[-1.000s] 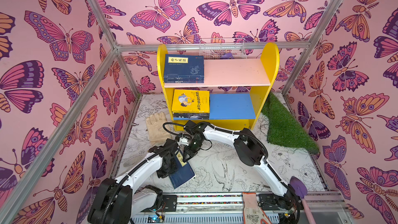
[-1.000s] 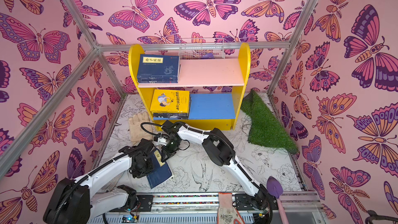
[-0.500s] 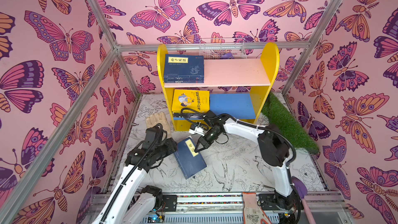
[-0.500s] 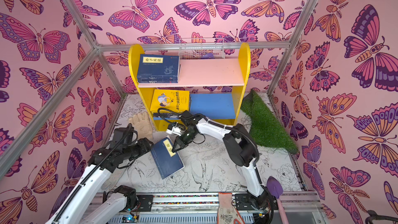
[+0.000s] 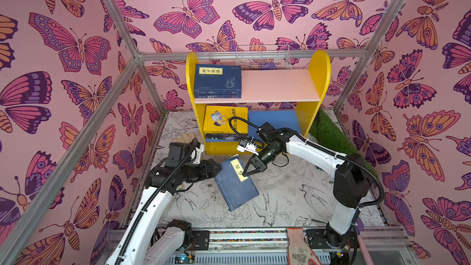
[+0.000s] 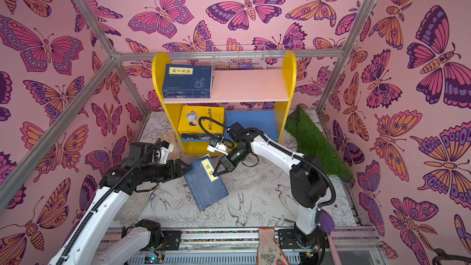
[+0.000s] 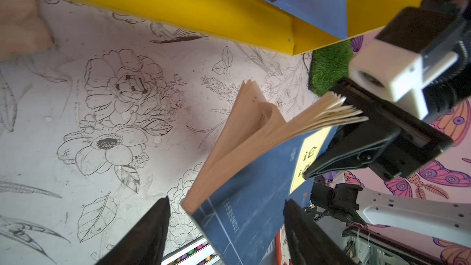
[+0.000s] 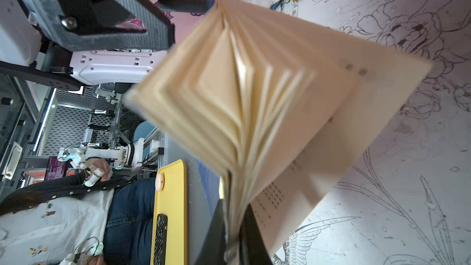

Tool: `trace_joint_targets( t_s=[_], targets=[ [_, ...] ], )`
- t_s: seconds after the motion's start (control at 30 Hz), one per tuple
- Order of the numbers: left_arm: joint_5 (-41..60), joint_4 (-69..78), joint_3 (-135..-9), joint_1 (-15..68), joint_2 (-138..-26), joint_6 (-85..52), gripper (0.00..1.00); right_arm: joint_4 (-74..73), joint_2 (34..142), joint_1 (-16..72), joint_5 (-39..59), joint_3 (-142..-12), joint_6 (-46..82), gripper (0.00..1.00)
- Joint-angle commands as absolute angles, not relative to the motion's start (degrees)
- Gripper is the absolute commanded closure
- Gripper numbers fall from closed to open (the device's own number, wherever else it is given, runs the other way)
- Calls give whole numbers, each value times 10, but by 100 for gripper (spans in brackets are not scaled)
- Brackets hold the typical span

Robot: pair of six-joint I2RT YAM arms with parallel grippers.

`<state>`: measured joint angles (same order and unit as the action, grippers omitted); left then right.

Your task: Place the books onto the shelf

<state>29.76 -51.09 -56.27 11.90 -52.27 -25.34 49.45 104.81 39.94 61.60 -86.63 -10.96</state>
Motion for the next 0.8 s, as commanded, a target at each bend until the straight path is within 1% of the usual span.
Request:
trace_joint_targets(
  t_s=[0.0, 0.17, 0.33, 0.37, 0.43, 0.5, 0.6, 0.7, 0.77],
  targets=[
    [354, -518, -574, 115, -527, -223, 28, 512, 1035, 400, 697, -878, -146, 100],
    [407, -511, -568, 115, -520, -212, 31, 490, 1012, 401, 756, -878, -138, 100],
    [497, -478, -561, 116, -485, -214, 36, 503, 1009, 401, 753, -889, -142, 100],
    [513, -473, -560, 117, -478, -214, 38, 508, 1010, 400, 753, -892, -143, 100],
    [534, -465, -557, 121, -469, -218, 46, 521, 1016, 402, 751, -899, -153, 100],
    [536, -461, -555, 131, -465, -221, 61, 532, 1019, 404, 751, -908, -160, 100],
    [529, -461, -550, 146, -463, -223, 78, 536, 1022, 406, 747, -922, -159, 100],
    [506, -461, -551, 163, -460, -224, 91, 545, 1022, 406, 742, -940, -161, 100],
    [491, -460, -555, 175, -459, -223, 95, 550, 1018, 406, 739, -950, -162, 100]
  ],
)
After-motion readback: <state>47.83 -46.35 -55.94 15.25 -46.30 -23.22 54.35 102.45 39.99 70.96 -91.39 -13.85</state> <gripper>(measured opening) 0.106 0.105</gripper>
